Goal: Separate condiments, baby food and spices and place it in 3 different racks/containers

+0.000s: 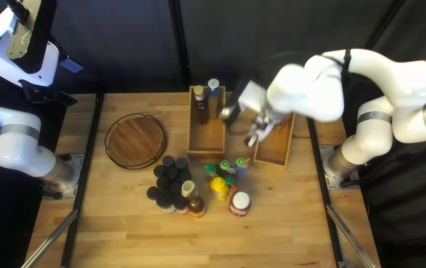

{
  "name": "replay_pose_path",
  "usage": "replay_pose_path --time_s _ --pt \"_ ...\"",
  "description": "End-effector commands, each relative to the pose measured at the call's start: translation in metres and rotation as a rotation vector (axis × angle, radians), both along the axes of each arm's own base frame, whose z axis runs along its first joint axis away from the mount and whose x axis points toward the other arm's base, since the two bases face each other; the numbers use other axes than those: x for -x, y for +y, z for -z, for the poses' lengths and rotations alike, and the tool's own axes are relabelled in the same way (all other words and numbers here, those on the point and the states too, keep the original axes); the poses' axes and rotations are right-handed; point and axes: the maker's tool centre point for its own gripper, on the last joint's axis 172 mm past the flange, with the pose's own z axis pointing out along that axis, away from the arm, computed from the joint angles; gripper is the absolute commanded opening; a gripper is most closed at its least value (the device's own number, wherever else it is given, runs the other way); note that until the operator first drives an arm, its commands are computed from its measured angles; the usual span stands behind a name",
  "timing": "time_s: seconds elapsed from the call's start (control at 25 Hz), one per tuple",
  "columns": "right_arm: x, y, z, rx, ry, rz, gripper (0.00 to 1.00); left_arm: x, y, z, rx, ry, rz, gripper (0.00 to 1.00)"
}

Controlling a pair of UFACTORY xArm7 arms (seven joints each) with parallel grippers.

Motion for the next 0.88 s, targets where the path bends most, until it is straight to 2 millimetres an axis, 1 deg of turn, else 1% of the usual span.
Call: replay_pose_path --time_s 0.04,0.16,0.28,0.4,0.56,0.72,0.88 --pt "0.007 0.011 0.014 0.093 0.028 -0.163 1.00 0.000 0.000 0.000 0.000 0.000 0.000 1.00" --pt "0.013 0.011 0.027 0.138 0.035 -0.269 1.00 0.000 0.000 0.000 0.000 0.000 0.000 1.00" --pt "0.012 0.010 0.044 0.177 0.030 -0.363 1.00 0.000 0.000 0.000 0.000 0.000 0.000 1.00" --pt "0.003 0.015 0.057 0.210 0.033 -0.422 1.00 0.000 0.000 0.000 0.000 0.000 0.000 1.00" --pt "-0.010 0.023 0.074 0.262 0.036 -0.460 1.00 0.000 0.000 0.000 0.000 0.000 0.000 1.00" --pt "-0.015 0.020 0.089 0.281 0.041 -0.470 1.00 0.000 0.000 0.000 0.000 0.000 0.000 1.00" --pt "-0.027 0.015 0.100 0.285 0.050 -0.478 1.00 0.000 0.000 0.000 0.000 0.000 0.000 1.00"
